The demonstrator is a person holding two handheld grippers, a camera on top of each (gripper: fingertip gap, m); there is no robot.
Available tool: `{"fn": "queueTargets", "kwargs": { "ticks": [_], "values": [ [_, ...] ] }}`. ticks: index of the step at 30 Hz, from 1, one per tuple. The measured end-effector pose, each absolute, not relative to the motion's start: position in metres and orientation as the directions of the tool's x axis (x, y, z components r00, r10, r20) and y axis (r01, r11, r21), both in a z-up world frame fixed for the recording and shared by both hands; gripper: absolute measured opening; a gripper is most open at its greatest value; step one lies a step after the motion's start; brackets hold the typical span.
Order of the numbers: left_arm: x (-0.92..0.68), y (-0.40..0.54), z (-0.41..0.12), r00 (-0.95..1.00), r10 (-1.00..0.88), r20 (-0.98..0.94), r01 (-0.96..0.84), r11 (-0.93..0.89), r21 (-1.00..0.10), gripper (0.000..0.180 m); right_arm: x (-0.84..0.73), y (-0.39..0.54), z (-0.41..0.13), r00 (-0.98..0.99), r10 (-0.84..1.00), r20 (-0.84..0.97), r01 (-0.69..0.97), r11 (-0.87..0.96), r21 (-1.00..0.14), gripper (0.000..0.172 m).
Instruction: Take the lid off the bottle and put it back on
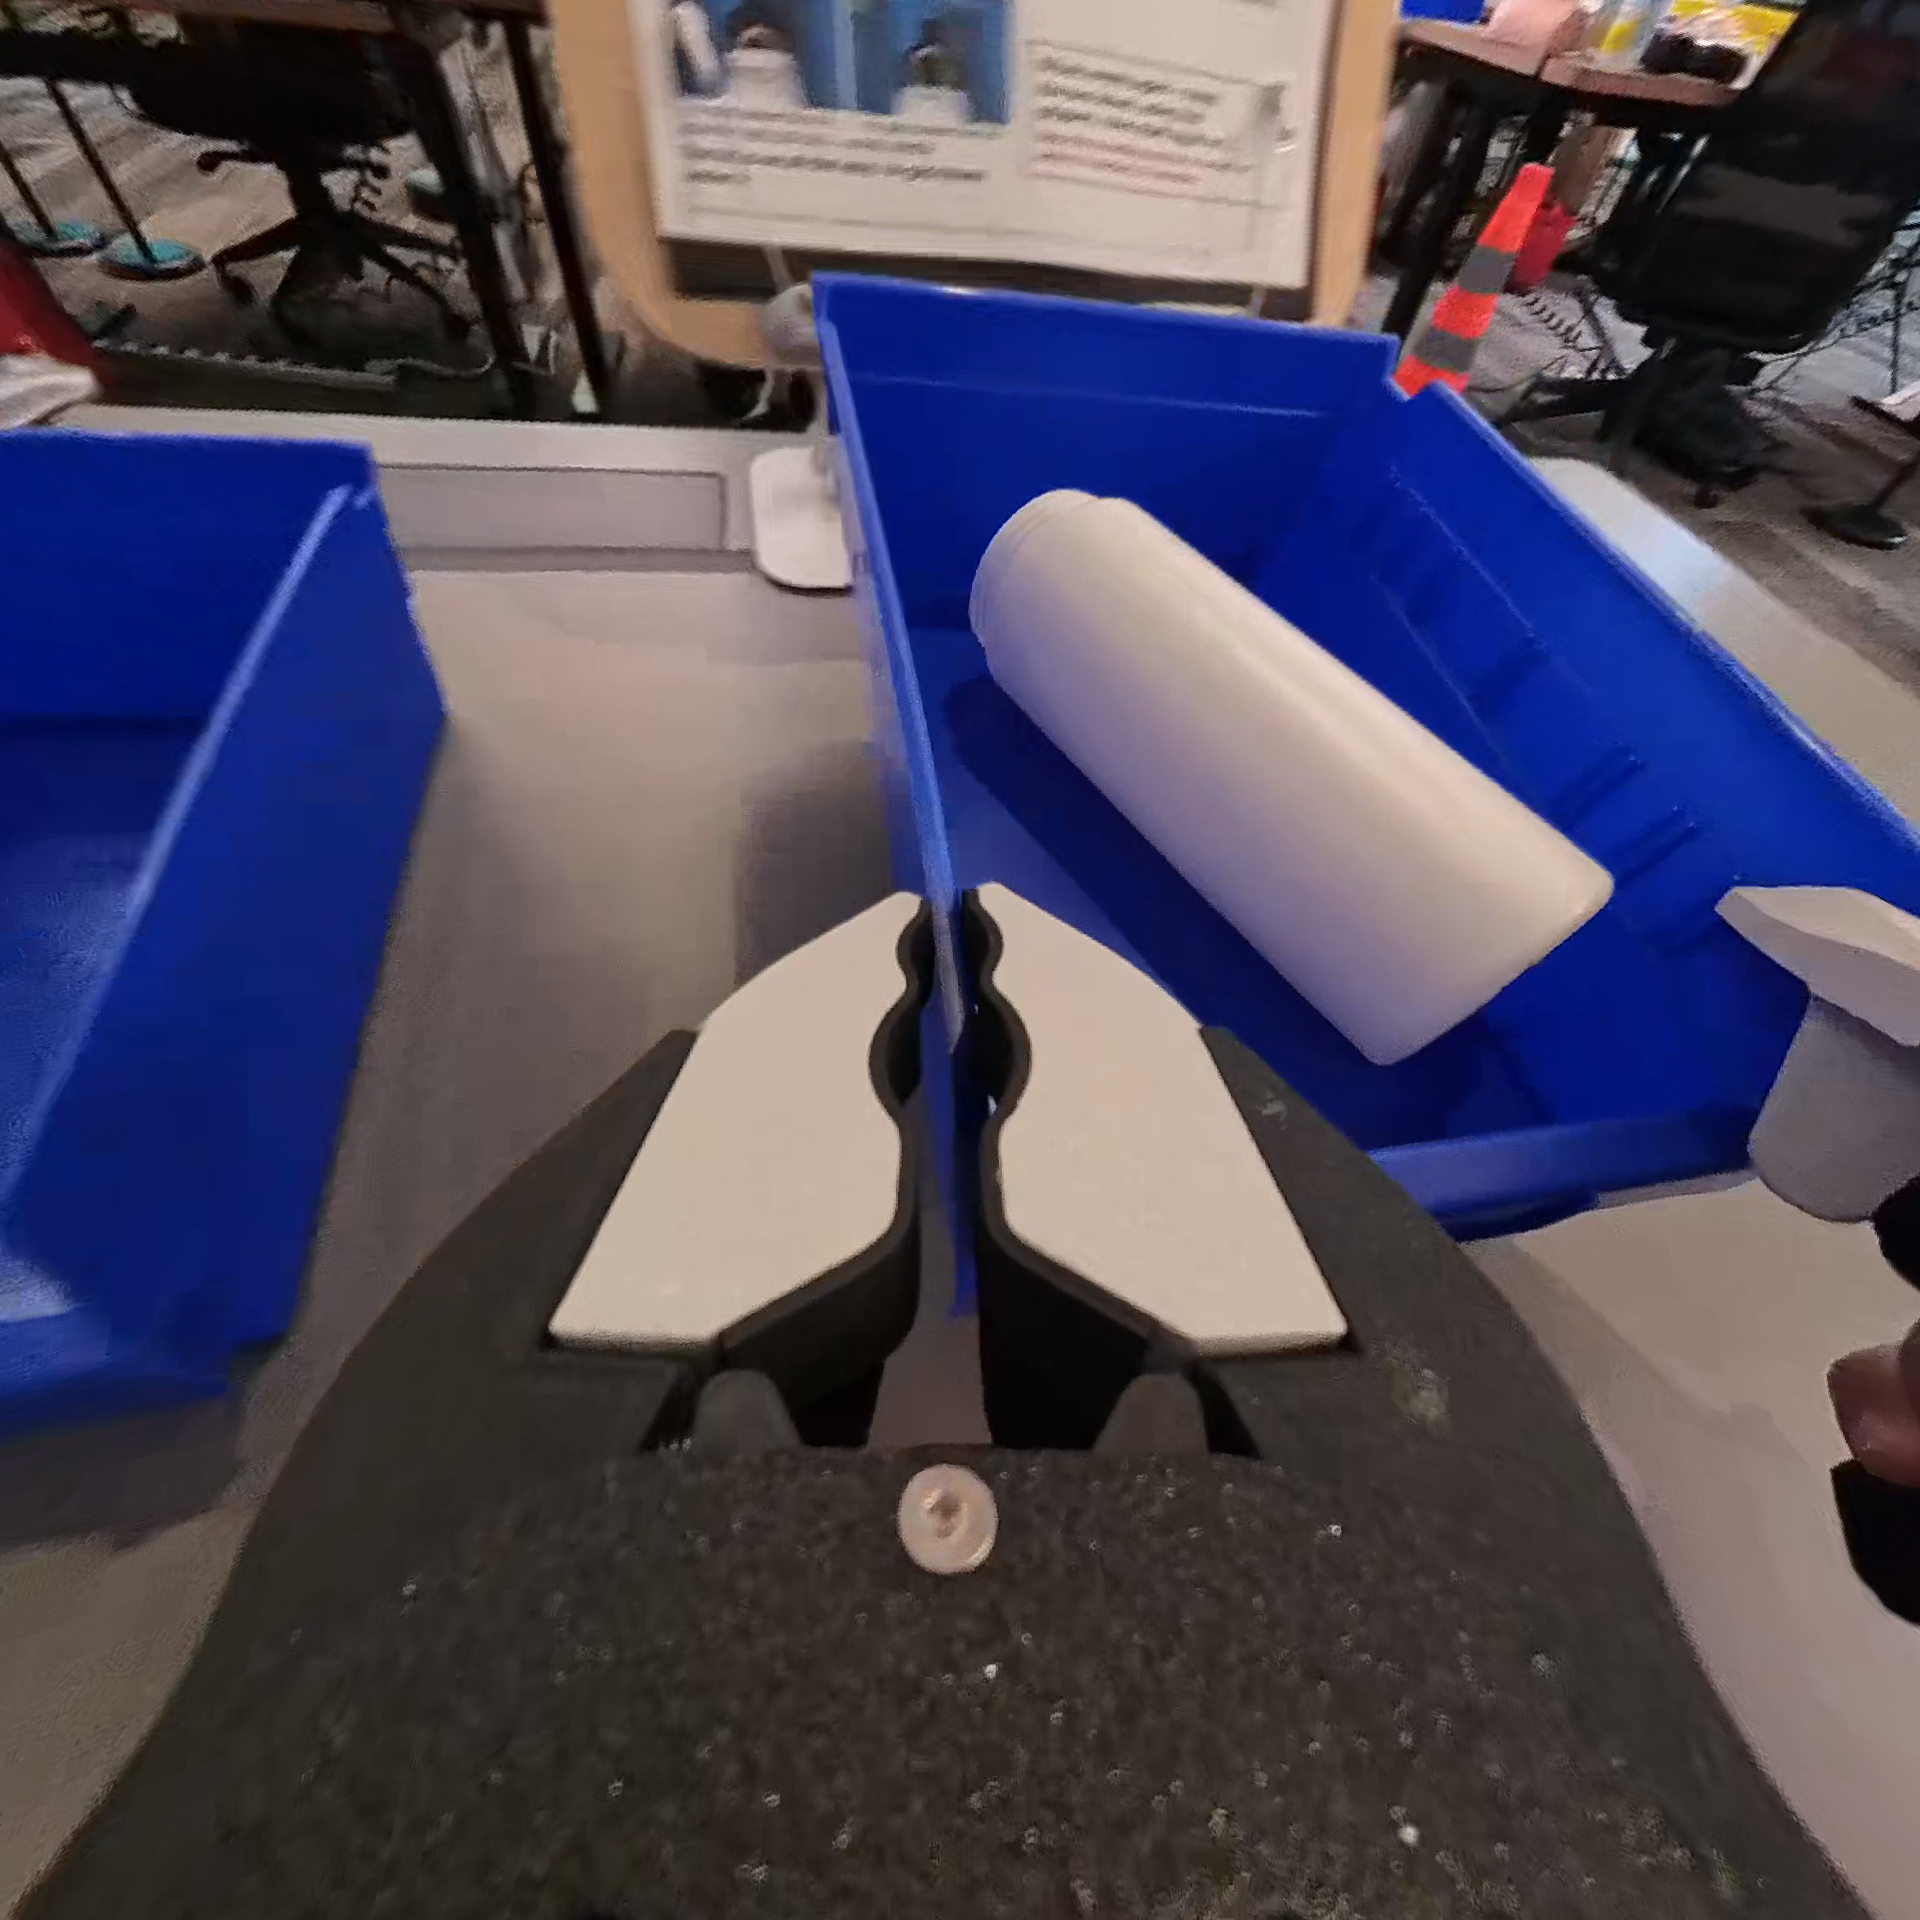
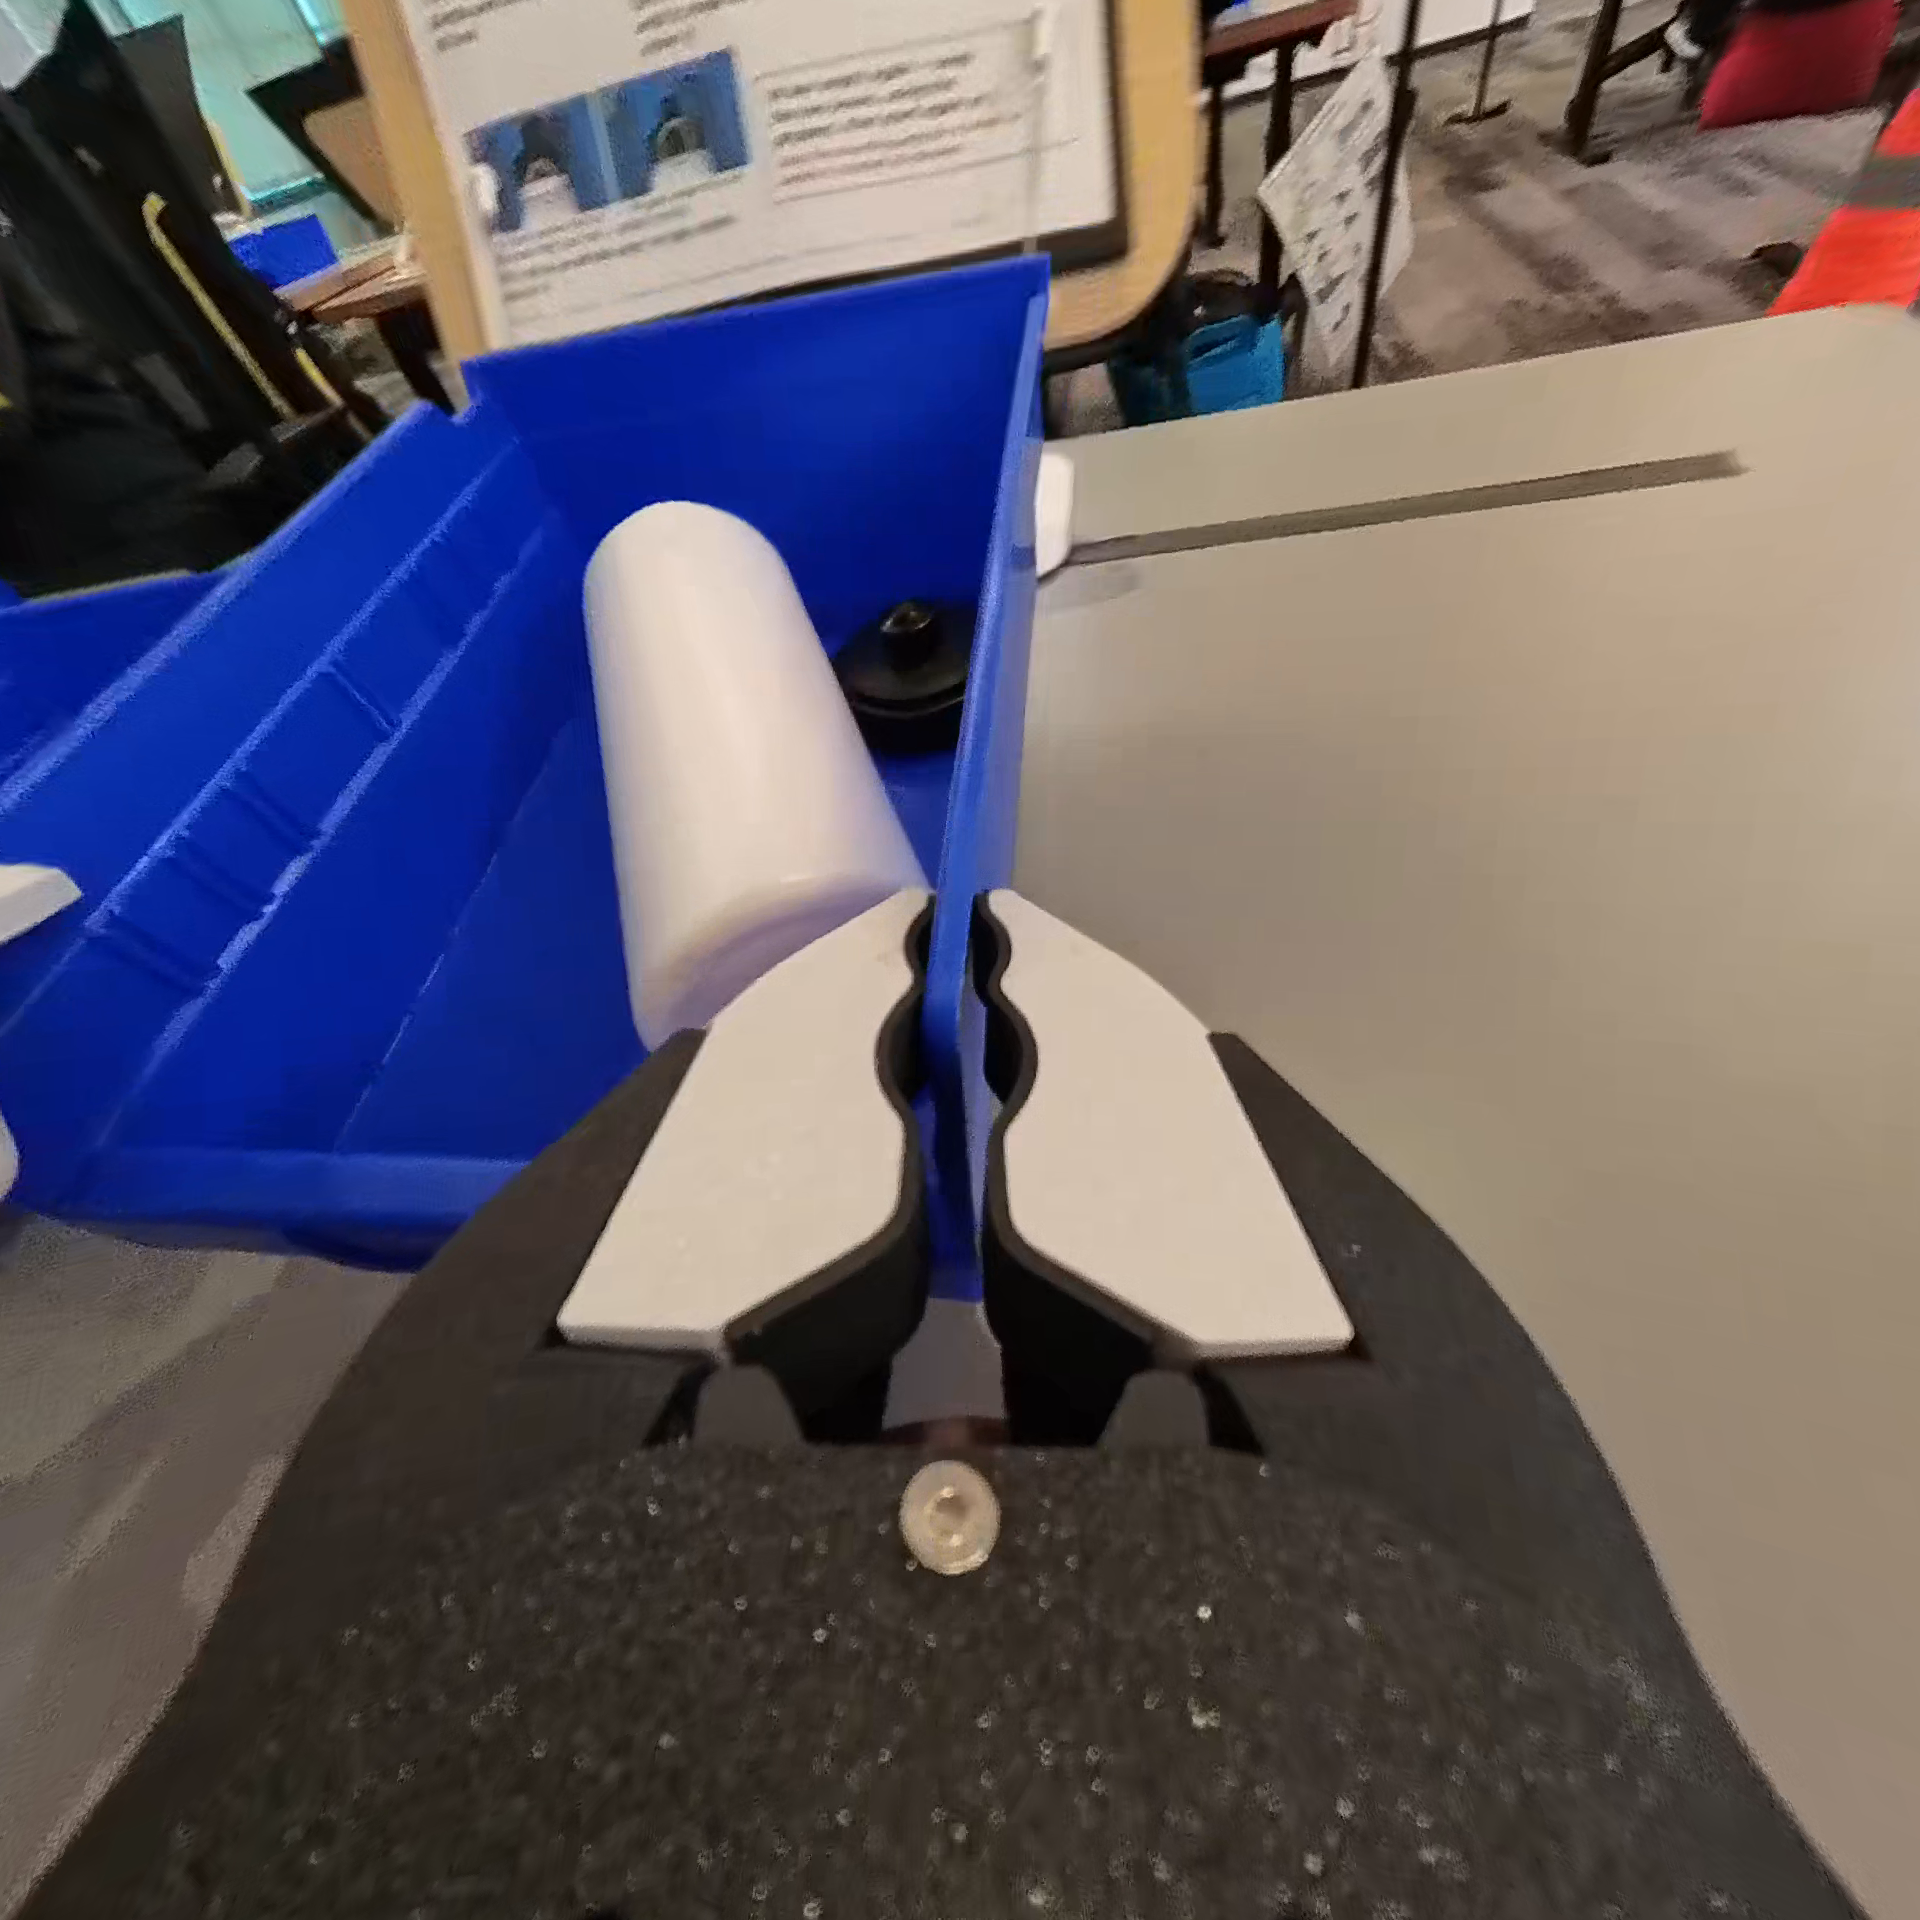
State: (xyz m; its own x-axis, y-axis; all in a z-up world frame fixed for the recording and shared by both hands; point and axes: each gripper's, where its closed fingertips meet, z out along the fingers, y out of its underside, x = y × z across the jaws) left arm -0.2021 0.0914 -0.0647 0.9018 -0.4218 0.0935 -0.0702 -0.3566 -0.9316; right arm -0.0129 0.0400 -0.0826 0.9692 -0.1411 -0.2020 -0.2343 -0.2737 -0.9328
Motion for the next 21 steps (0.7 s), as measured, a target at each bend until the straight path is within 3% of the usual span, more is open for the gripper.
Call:
{"fn": "queueTargets", "kwargs": {
  "ticks": [10,11,12,14,15,16,18,21],
  "values": [
    [-0.250,0.118,-0.107,0.852,-0.489,0.186,-0.026,-0.395,-0.918,0.010,-0.071,0.070,-0.121,0.968,-0.088,-0.234,-0.249,-0.284,-0.926,0.009],
    [-0.249,0.114,-0.105,0.828,-0.513,0.225,-0.021,-0.429,-0.903,0.016,-0.071,0.071,-0.121,0.968,-0.066,-0.241,-0.250,-0.279,-0.927,0.011],
    [-0.250,0.108,-0.098,0.802,-0.527,0.280,0.008,-0.460,-0.888,0.033,-0.071,0.068,-0.120,0.969,-0.041,-0.242,-0.244,-0.284,-0.927,0.017],
    [-0.264,0.098,-0.062,0.761,-0.538,0.361,0.125,-0.425,-0.897,0.081,-0.063,0.053,-0.105,0.970,-0.027,-0.241,-0.241,-0.236,-0.941,0.047],
    [-0.274,0.094,-0.036,0.742,-0.574,0.347,0.154,-0.358,-0.921,0.086,-0.063,0.042,-0.091,0.971,0.006,-0.237,-0.233,-0.173,-0.957,0.048],
    [-0.290,0.094,-0.013,0.744,-0.613,0.266,0.119,-0.271,-0.955,0.089,-0.067,0.029,-0.076,0.969,0.059,-0.238,-0.231,-0.101,-0.968,0.048],
    [-0.354,0.115,0.017,0.851,-0.521,0.060,-0.025,-0.155,-0.988,0.119,-0.087,0.006,-0.056,0.951,0.186,-0.247,-0.248,-0.018,-0.968,0.049],
    [-0.442,0.136,0.035,0.888,-0.457,0.048,-0.022,-0.146,-0.989,0.103,-0.131,-0.019,-0.063,0.914,0.353,-0.200,-0.180,-0.089,-0.980,0.049]
  ]
}}
